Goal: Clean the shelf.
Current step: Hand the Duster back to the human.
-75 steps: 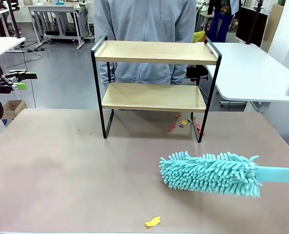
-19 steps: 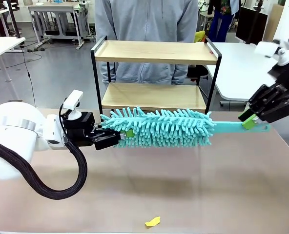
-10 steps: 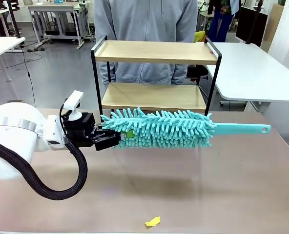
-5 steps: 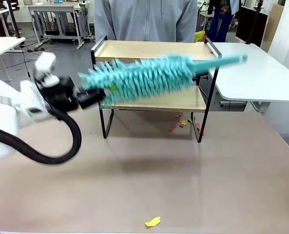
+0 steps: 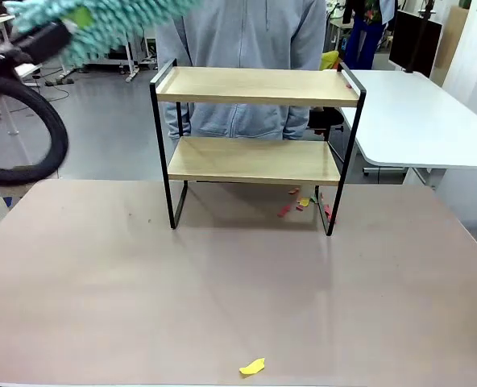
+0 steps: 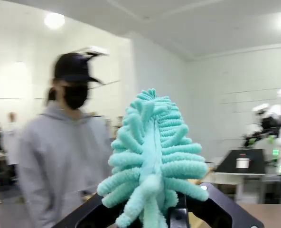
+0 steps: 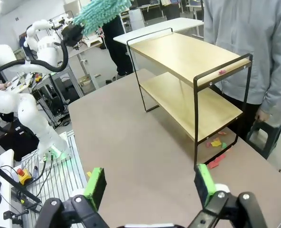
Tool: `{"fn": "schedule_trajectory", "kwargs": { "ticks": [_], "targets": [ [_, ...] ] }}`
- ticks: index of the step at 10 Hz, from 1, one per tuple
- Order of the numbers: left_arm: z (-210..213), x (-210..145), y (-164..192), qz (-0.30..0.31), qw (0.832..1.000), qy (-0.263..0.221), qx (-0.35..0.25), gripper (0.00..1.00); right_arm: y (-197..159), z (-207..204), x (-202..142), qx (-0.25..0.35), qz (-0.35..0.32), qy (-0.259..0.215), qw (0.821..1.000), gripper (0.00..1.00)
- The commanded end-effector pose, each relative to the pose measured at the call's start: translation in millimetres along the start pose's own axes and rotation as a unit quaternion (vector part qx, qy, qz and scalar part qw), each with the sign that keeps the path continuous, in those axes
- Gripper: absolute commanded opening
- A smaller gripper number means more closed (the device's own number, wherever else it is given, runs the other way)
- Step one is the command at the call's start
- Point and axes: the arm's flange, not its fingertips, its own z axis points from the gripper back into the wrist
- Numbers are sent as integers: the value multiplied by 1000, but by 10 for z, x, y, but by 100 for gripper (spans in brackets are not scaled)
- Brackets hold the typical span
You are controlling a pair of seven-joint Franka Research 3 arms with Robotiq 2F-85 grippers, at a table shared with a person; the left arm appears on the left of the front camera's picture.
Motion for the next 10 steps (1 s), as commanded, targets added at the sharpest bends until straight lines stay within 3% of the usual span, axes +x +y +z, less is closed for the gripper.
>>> {"fn": "schedule_trajectory", "kwargs": {
  "ticks": [1,5,10],
  "targets": [
    [454,-116,-66,-6,995,0,99,17,-14,2,38,3,11,-15,1000,100],
    [900,-487,317,-35,956,44,288,17,-14,2,38,3,11,-15,1000,100],
    [1150,-1347,191,-55,916,105,383,17,-14,2,38,3,11,-15,1000,100]
  ]
}}
